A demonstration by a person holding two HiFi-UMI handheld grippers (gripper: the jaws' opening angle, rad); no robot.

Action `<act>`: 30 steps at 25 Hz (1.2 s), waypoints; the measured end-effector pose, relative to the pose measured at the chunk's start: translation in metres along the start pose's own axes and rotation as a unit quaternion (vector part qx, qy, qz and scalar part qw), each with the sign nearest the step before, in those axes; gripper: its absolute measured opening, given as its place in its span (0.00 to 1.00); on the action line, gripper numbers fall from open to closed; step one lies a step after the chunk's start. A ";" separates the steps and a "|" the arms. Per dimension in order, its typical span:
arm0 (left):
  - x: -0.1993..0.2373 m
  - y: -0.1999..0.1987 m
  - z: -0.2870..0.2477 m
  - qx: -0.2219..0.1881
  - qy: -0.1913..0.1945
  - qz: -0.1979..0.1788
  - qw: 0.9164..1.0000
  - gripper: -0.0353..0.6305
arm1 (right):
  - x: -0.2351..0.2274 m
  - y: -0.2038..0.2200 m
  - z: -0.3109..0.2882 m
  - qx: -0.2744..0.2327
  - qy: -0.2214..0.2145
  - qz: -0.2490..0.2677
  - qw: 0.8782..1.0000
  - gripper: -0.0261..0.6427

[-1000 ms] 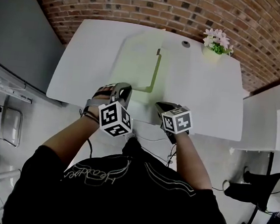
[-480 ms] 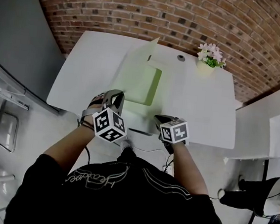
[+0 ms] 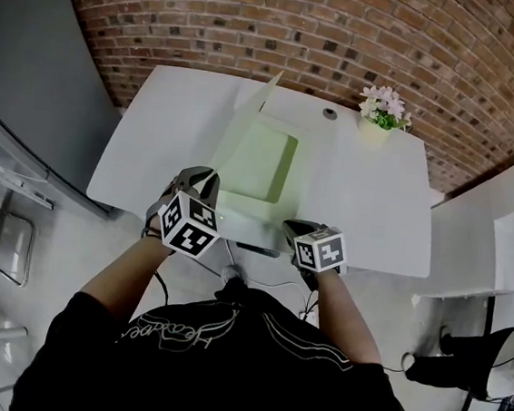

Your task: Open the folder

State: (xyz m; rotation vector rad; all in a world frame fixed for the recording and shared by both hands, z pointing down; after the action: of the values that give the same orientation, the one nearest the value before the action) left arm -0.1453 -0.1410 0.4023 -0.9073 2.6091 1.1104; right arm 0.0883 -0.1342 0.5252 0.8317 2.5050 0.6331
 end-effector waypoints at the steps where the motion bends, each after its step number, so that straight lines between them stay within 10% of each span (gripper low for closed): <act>1: 0.002 0.001 0.000 0.000 0.002 0.010 1.000 0.07 | 0.000 0.001 0.001 0.000 -0.001 -0.001 1.000 0.04; 30: 0.064 0.052 -0.004 -0.014 0.052 0.275 0.960 0.06 | -0.008 0.023 0.020 -0.013 0.022 -0.007 1.000 0.04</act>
State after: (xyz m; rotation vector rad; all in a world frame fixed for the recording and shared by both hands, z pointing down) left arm -0.2274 -0.1461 0.4131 -0.2381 3.0367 1.2383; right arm 0.1153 -0.1172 0.5234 0.7979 2.5341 0.6840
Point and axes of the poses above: the fingertips, and each gripper's own axes: z backward along the fingers, x to its left, y out of its underside, the point moved 6 cm from there along z, backward along the fingers, and after that the axes turned 12 degrees about x, right-handed, at the moved point
